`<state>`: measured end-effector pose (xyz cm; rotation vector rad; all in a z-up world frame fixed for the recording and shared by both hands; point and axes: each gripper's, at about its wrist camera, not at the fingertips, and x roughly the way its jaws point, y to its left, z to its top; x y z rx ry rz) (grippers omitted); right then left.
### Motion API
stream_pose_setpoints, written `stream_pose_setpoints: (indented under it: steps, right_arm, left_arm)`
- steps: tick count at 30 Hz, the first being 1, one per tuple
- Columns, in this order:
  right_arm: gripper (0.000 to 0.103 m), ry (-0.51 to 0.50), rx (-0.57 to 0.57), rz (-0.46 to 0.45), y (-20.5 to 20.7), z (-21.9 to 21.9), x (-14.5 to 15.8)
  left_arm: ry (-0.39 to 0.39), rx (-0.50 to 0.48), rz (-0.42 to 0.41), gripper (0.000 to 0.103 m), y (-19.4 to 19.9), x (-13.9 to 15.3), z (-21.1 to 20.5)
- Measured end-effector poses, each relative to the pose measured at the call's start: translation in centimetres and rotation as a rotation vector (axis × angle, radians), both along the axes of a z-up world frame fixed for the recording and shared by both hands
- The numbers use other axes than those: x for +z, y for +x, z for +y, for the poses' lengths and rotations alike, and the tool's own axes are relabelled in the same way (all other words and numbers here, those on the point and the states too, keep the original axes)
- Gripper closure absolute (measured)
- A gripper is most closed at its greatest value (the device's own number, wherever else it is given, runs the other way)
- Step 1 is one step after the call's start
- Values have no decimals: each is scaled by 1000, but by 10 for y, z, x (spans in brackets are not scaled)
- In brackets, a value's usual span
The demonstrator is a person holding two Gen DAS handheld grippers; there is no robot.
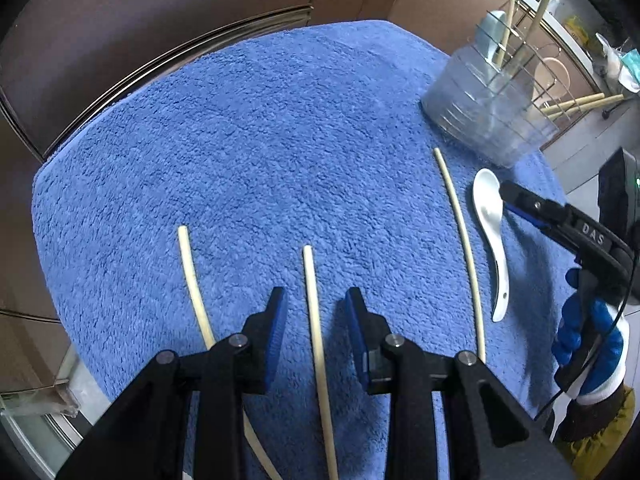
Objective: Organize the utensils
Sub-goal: 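Grasp a chopstick with the left tool while the right tool grasps the white spoon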
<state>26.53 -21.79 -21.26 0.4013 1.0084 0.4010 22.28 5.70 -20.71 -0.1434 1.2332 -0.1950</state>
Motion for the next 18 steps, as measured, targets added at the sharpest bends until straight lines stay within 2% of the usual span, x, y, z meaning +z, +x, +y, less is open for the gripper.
stream_pose_setpoints:
  steps: [5, 9, 11, 13, 18]
  right_arm:
    - [69, -36, 43, 1, 11, 13, -5]
    - [80, -82, 72, 3, 18, 22, -7]
    - [89, -90, 79, 6, 20, 22, -7]
    - [95, -96, 83, 3, 20, 21, -7]
    - [97, -104, 93, -32, 7, 20, 4]
  left_arm:
    - [0, 1, 22, 76, 10, -3, -4]
    - [21, 3, 35, 76, 15, -4, -9]
    - [41, 11, 34, 90, 18, -8, -13]
    - [39, 29, 36, 98, 20, -9, -9]
    - [-24, 55, 15, 99, 16, -8, 1]
